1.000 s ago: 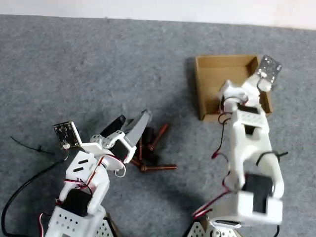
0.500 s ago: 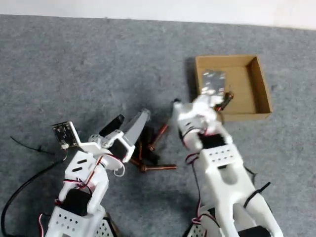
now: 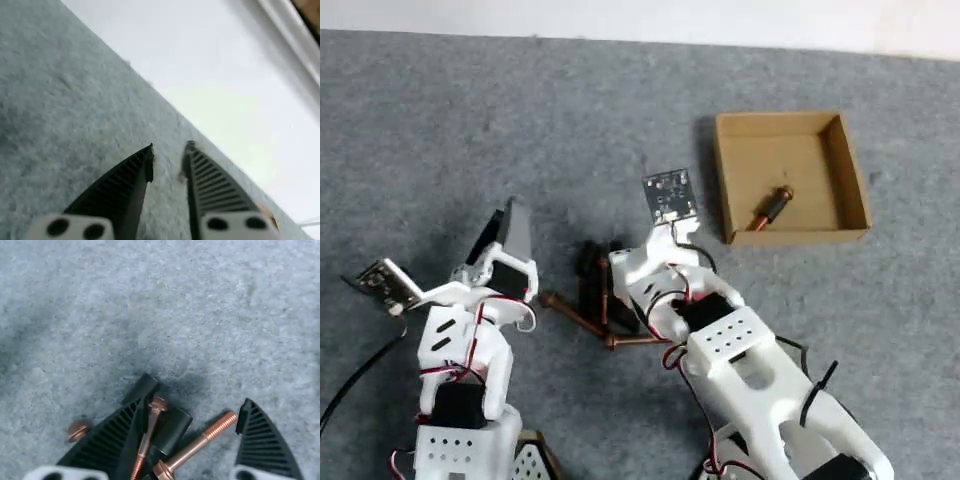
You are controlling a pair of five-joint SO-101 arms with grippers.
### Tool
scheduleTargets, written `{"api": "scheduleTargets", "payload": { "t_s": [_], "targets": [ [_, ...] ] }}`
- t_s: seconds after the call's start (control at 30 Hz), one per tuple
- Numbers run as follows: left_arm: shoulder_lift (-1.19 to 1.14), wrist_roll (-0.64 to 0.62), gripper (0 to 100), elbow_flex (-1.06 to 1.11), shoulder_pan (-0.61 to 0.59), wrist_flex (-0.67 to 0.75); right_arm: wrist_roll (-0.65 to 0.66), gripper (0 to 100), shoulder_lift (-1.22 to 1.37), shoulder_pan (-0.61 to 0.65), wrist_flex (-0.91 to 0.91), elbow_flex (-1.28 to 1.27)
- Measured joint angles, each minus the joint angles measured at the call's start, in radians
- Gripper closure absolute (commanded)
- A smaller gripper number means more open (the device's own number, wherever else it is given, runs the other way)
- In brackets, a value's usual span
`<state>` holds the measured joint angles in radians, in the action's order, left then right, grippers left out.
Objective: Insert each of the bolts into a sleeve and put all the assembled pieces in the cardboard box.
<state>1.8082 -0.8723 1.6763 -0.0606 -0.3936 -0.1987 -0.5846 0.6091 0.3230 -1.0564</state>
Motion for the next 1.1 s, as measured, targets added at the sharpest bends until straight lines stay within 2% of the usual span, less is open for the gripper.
{"api": "scheduleTargets", "payload": {
  "t_s": [0.27,0.53,0.8,1.1],
  "targets": [
    [0.0,-0.002,89,0.0,-0.003,0.002,0.006,73.8,0.0,0.003,0.023,-0.017],
    [0.0,-0.002,89,0.0,-0.003,0.003,0.226,73.8,0.0,0.041,0.216,-0.017],
    [0.0,-0.002,89,0.0,-0.003,0.003,0.387,73.8,0.0,0.19,0.368,-0.017],
    [0.0,-0.002,89,0.0,-0.003,0.003,0.4,73.8,-0.014,0.198,0.377,-0.078]
  ]
}}
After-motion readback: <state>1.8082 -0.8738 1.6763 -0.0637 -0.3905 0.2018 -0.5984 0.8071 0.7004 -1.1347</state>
